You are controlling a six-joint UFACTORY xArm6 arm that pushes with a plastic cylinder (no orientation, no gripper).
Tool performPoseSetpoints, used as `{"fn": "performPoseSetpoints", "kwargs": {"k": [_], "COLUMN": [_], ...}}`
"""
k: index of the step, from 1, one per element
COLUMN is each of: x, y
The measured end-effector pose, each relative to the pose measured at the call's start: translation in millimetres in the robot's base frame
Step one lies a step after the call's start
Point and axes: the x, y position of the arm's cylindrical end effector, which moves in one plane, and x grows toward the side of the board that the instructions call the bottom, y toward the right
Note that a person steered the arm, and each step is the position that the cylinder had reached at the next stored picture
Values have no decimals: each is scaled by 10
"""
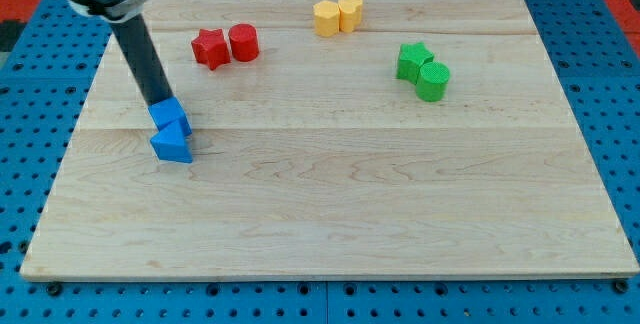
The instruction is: Move the red blocks to the left of the board
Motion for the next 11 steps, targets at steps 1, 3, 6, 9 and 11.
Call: {"fn": "performPoseSetpoints", "kwargs": {"k": [1,3,6,9,11], "x": [-73,-430,-1113,-971,-938], "y": [83,1874,1549,561,-111]}}
